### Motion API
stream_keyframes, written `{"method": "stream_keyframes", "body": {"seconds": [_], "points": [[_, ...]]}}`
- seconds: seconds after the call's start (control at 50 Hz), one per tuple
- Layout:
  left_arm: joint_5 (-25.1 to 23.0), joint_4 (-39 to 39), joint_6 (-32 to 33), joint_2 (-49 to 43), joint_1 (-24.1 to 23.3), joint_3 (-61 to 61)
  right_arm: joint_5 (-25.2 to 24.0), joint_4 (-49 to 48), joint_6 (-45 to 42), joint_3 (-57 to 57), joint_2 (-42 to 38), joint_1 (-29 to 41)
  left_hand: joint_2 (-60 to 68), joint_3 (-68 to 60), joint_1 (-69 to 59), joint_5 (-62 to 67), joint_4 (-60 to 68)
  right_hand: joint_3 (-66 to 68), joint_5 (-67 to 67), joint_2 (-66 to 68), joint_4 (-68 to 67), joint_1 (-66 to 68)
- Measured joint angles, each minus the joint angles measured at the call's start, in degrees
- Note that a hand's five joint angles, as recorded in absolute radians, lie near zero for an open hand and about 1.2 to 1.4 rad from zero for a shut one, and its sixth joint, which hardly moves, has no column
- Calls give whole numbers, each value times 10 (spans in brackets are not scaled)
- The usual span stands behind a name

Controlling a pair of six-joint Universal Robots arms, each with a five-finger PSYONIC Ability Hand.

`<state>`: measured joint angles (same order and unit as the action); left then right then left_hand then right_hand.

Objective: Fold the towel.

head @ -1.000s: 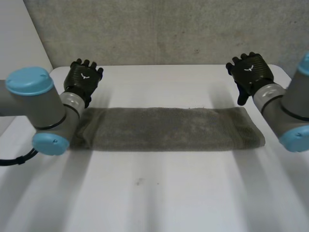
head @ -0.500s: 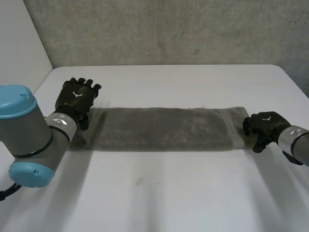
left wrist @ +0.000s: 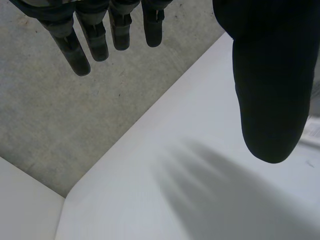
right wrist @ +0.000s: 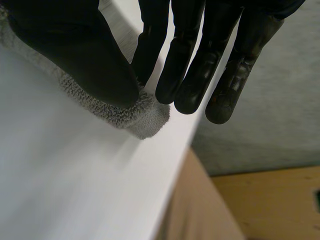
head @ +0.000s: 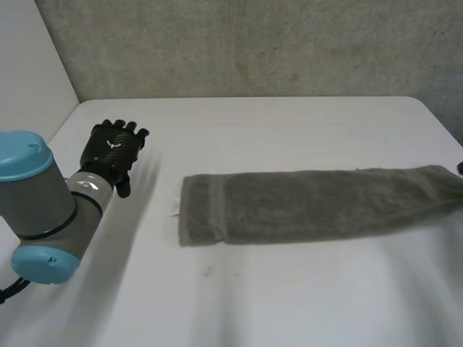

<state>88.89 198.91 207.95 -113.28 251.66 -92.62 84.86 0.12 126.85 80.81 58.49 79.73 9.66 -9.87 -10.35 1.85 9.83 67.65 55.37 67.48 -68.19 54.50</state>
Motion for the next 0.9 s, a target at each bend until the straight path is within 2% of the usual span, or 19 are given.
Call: {"method": "stream_keyframes", "body": {"seconds": [0.08,0.18,0.26,0.34,0.46,0.56,0.64,0.68,0.7,0.72,0.76,0.78,0.8,0.9], "points": [[-1,0,0,5,0,-6,0,-5,22,-13,34,15,0,0,0,0,0,0,0,0,0,0],[-1,1,0,8,-1,-9,-36,-10,89,-22,74,75,0,0,0,0,0,0,0,1,-1,0],[0,1,0,9,-3,-9,-85,-26,151,-33,95,159,0,0,0,0,-1,1,0,3,-2,1],[0,1,0,9,-3,-9,-120,-52,174,-42,89,239,0,0,0,0,-1,3,0,3,-2,5],[1,1,-1,9,-4,-10,-172,-105,183,-73,21,405,0,0,0,0,-1,3,0,3,-2,8],[1,1,-1,9,-4,-11,-189,-116,178,-95,-48,485,-1,3,0,0,-1,3,0,3,-2,8],[2,0,-1,9,-6,-13,-192,-113,170,-105,-99,522,-1,3,0,0,-1,3,0,3,-2,8],[3,0,-3,11,-7,-15,-190,-110,165,-108,-119,533,-1,3,0,0,-1,-33,-22,-32,28,-14],[3,-1,-4,12,-8,-16,-187,-109,162,-109,-128,538,-1,3,0,0,-1,-195,-161,-196,187,-156],[4,-1,-5,13,-8,-16,-184,-108,161,-109,-131,539,-1,3,0,0,-1,-195,-161,-196,187,-156],[4,-3,-11,17,-12,-17,-175,-106,160,-109,-130,541,-1,3,0,0,-1,-474,-450,-476,479,-392],[4,-4,-14,18,-13,-16,-171,-106,161,-108,-127,541,-1,3,0,0,-1,-474,-450,-476,479,-392],[5,-4,-18,20,-16,-16,-165,-105,164,-106,-119,539,-1,3,0,0,-1,-540,-509,-537,542,-423],[5,-6,-53,29,-39,-3,-138,-103,200,-82,-65,510,-1,3,0,0,-1,-555,-519,-546,548,-424]]}}
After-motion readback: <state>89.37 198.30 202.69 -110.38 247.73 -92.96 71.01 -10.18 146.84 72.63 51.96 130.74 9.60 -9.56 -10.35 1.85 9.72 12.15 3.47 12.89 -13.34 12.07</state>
